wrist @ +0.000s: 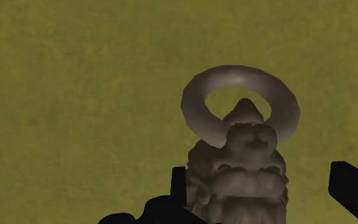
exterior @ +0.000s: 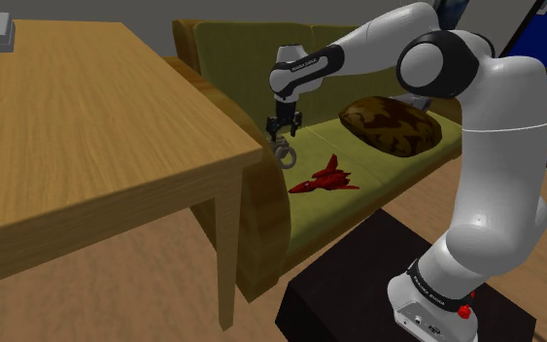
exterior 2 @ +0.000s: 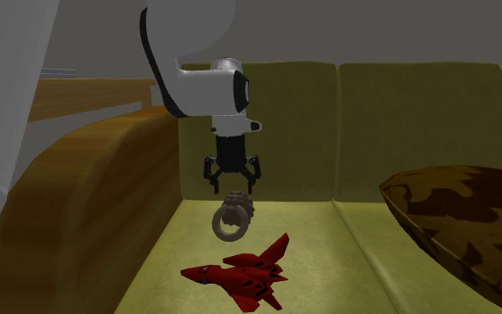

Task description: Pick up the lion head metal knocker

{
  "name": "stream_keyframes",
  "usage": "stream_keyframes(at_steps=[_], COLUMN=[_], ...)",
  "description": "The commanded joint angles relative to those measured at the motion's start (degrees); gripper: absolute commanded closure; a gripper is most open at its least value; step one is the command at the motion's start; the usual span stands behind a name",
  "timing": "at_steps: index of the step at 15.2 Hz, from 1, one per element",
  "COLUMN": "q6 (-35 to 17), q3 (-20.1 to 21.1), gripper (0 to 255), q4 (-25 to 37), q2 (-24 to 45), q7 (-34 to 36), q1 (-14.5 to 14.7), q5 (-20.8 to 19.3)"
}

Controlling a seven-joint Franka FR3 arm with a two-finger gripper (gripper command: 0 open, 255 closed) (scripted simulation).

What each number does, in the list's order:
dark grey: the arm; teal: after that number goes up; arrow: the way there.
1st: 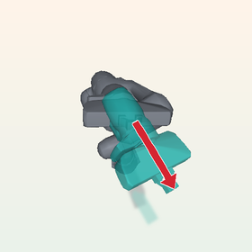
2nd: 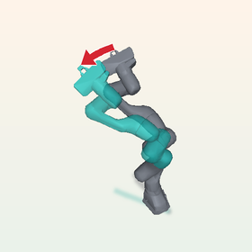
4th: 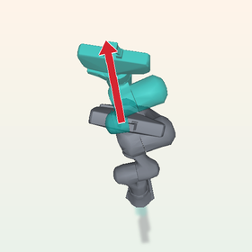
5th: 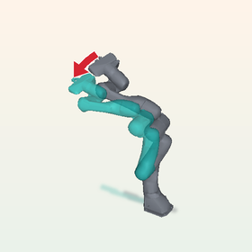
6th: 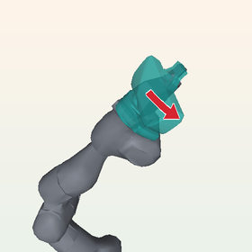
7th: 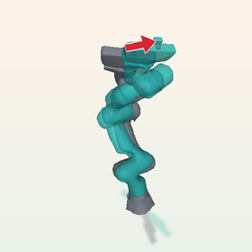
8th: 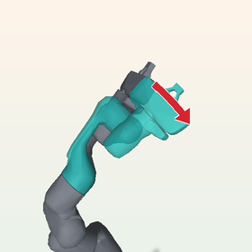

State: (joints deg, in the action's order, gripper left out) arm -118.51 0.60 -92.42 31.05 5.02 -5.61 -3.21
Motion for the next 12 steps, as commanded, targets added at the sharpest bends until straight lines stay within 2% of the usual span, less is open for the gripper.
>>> stream_keyframes(at_steps=[1, 4, 5, 12], q6=[-1.0, -1.9, -1.9, -1.9], q3=[0.0, 0.0, 0.0, 0.0], gripper=[0, 0, 255, 255], q4=[-0.2, -0.5, -0.4, -0.6], q2=[0.8, 1.4, 1.5, 1.4], q7=[0.2, 0.2, 0.2, 0.2], q1=[0.1, 0.1, 0.1, 0.1], q5=[0.0, -0.1, -0.1, -0.1])
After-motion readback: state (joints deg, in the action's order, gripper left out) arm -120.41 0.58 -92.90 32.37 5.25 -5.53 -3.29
